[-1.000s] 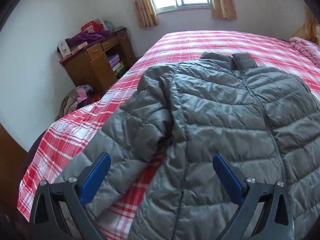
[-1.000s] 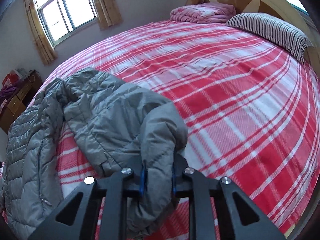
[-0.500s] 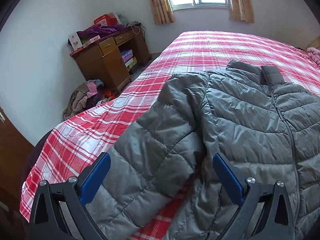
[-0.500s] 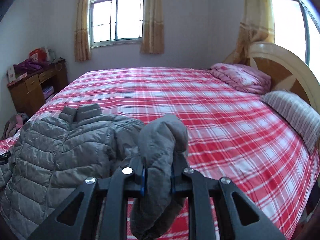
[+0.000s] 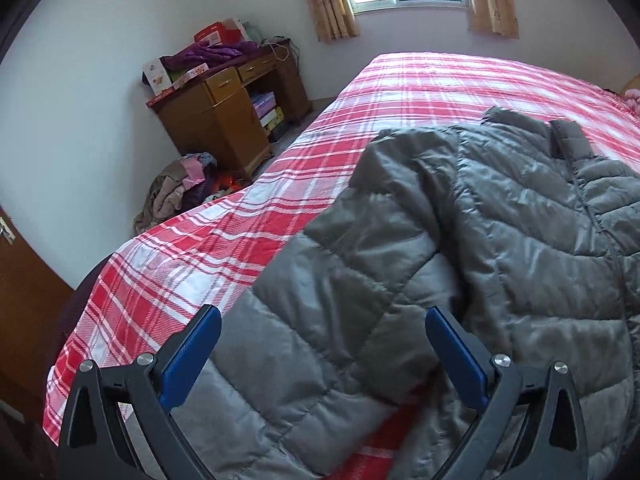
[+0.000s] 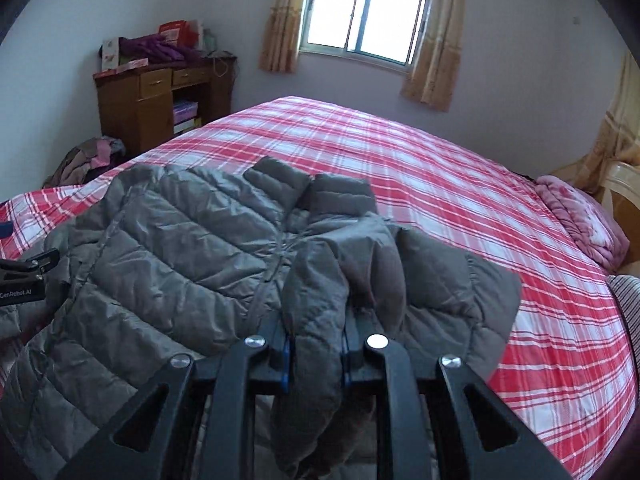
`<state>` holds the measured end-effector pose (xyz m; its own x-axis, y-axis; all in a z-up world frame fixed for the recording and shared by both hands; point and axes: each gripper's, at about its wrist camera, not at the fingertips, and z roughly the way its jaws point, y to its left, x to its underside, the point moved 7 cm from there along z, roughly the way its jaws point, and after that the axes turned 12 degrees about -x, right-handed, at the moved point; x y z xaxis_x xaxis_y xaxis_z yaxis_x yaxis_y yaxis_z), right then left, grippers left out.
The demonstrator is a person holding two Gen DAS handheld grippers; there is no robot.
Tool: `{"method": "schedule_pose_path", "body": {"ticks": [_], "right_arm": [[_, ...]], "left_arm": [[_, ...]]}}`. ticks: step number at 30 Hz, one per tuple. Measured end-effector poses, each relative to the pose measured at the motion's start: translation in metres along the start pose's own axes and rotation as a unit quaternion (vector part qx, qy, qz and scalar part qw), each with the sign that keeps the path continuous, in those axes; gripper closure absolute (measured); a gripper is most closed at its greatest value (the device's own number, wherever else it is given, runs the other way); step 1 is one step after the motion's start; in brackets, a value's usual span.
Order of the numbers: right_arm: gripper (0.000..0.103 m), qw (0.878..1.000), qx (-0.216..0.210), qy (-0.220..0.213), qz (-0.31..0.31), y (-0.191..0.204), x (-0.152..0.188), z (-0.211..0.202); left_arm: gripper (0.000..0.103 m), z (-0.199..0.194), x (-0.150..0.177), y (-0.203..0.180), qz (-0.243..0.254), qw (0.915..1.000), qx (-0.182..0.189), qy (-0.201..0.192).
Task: Fold large clothes
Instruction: 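Grasp the jacket sleeve cuff with the right gripper and lift it, then fold the held sleeve across the jacket body and open the right gripper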
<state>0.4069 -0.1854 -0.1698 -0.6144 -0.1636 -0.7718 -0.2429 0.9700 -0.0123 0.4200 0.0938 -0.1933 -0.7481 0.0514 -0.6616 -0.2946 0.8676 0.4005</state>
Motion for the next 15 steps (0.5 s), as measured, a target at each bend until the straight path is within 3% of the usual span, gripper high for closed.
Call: {"method": "schedule_pose_path", "body": {"ticks": [3, 4, 7, 11, 15], "right_arm": [[0.081, 1.000, -0.007, 0.020, -0.011, 0.016, 0.010, 0.025], [0.075, 1.000, -0.011, 0.026, -0.011, 0.018, 0.013, 0.030], [0.047, 0.999, -0.031, 0.037, 0.004, 0.021, 0.022, 0.037], [0.034, 0.998, -0.062, 0.033, -0.001, 0.034, 0.024, 0.016], [0.031, 0.994, -0.101, 0.032, -0.022, 0.054, 0.030, -0.013]], "left_arm": [[0.001, 0.007, 0.004, 0.005, 0.000, 0.9999, -0.012, 0.004], [0.001, 0.008, 0.005, 0.006, 0.000, 0.9999, -0.015, 0.006], [0.001, 0.009, 0.005, 0.009, -0.006, 0.9997, -0.020, 0.009], [0.001, 0.001, -0.002, 0.018, -0.036, 0.9991, -0.019, 0.007], [0.001, -0.017, -0.012, 0.016, -0.044, 0.9990, -0.007, -0.005]]}}
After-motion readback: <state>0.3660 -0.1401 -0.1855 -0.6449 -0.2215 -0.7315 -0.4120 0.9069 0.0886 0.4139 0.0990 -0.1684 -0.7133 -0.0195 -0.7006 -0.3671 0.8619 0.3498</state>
